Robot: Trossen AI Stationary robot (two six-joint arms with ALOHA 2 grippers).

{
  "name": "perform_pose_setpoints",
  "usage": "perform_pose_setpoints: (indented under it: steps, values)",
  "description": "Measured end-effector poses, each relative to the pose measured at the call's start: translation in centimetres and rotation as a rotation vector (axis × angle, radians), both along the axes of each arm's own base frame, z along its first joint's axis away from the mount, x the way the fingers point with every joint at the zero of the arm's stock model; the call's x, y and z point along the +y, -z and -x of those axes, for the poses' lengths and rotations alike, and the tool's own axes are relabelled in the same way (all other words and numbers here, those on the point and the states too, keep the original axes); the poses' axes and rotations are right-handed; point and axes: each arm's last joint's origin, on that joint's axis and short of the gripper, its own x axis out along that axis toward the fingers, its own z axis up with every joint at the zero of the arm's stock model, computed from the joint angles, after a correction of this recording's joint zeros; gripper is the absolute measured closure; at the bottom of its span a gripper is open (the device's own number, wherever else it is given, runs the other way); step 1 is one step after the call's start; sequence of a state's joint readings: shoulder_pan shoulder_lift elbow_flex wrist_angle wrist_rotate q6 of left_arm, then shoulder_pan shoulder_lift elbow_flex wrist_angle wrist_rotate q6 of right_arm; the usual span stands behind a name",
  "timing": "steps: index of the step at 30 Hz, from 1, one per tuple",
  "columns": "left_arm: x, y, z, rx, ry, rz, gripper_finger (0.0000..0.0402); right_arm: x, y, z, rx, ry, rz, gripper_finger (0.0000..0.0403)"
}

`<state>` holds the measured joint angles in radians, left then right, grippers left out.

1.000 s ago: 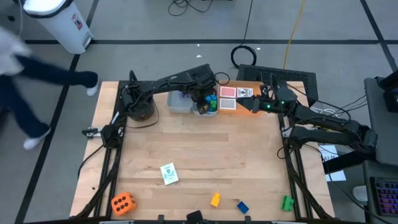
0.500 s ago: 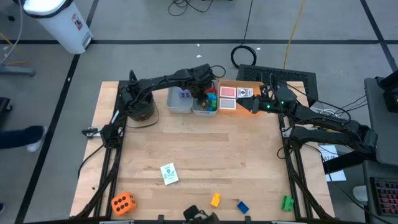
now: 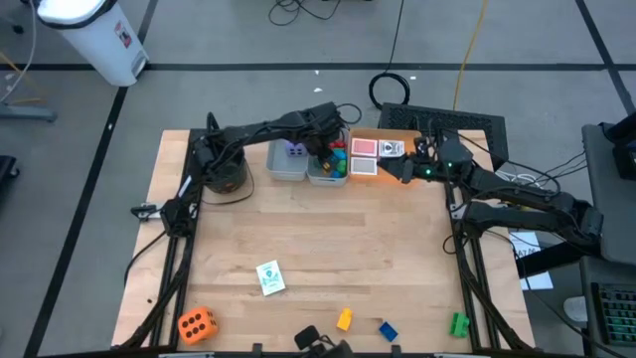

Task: Pick & Place Toys
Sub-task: Put the green gamepiece into the right gray bin

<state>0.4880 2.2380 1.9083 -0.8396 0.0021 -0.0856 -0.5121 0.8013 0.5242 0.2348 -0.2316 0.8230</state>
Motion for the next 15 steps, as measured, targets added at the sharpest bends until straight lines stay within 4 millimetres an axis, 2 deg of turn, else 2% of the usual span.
perform_pose_setpoints:
  steps: [6,12,15]
  values:
    - [-0.4,1.2,-0.4,0.028,0.008,0.003,0.0251,0.1,1.2,0.1,0.022,0.005,-0.048,0.0149]
    - [-0.4,1.4,-0.2,0.058,0.027,0.009,0.0251,0.1,1.7,0.2,0.029,0.008,-0.077,0.0149]
    - [-0.4,1.5,-0.2,0.067,0.055,0.0,0.0229,0.1,1.7,0.2,0.028,0.008,-0.077,0.0149]
